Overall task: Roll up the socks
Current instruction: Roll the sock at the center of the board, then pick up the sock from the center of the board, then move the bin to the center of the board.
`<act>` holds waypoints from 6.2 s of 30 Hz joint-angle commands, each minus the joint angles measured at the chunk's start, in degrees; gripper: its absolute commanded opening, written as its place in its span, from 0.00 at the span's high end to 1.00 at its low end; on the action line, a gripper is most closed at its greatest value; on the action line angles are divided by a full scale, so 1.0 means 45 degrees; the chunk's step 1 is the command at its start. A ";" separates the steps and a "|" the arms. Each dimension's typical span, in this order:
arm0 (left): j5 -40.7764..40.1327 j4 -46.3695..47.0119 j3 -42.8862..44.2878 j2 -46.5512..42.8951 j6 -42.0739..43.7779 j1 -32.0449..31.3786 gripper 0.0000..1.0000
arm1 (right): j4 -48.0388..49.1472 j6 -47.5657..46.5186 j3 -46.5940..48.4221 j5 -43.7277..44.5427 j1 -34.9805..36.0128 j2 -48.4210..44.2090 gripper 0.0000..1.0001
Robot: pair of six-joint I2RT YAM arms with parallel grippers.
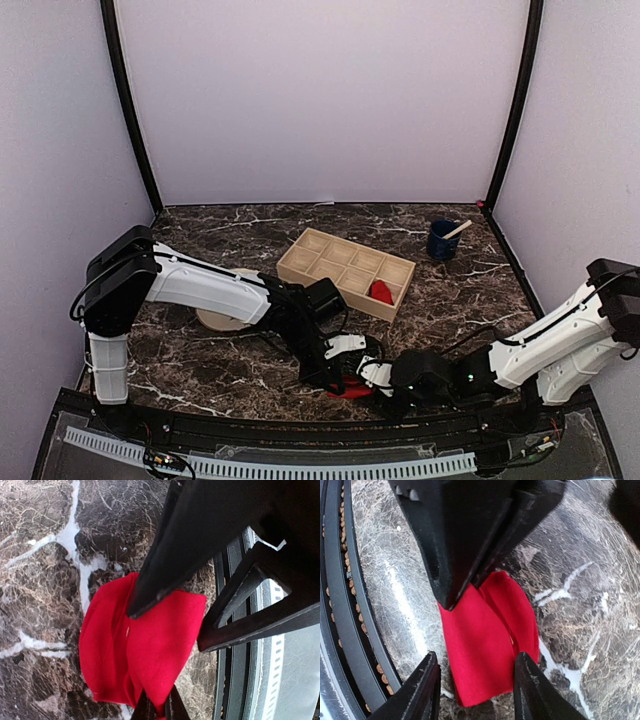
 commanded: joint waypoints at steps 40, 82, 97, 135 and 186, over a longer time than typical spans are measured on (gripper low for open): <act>-0.3143 0.4564 -0.4397 -0.3962 -0.2857 0.1365 0.58 | 0.1071 0.4375 -0.0789 -0.3418 -0.2389 -0.0261 1.00; -0.8637 0.6689 -0.3803 -0.2560 0.2793 -0.3197 0.42 | 0.2955 0.7257 -0.1653 -0.7840 -0.4427 0.0753 1.00; -0.8833 0.6938 -0.3480 -0.1813 0.3521 -0.3299 0.50 | 0.2953 0.7194 -0.1511 -0.8197 -0.4541 0.0890 1.00; -0.7971 0.5335 -0.2539 -0.0662 0.3354 -0.2732 0.88 | 0.1430 0.7013 -0.1861 -0.7362 -0.4760 -0.1008 0.64; -0.8032 0.7692 0.1764 -0.0270 0.3663 0.2934 0.96 | -0.0166 0.6752 -0.2031 -0.2136 -0.5249 -0.4403 0.63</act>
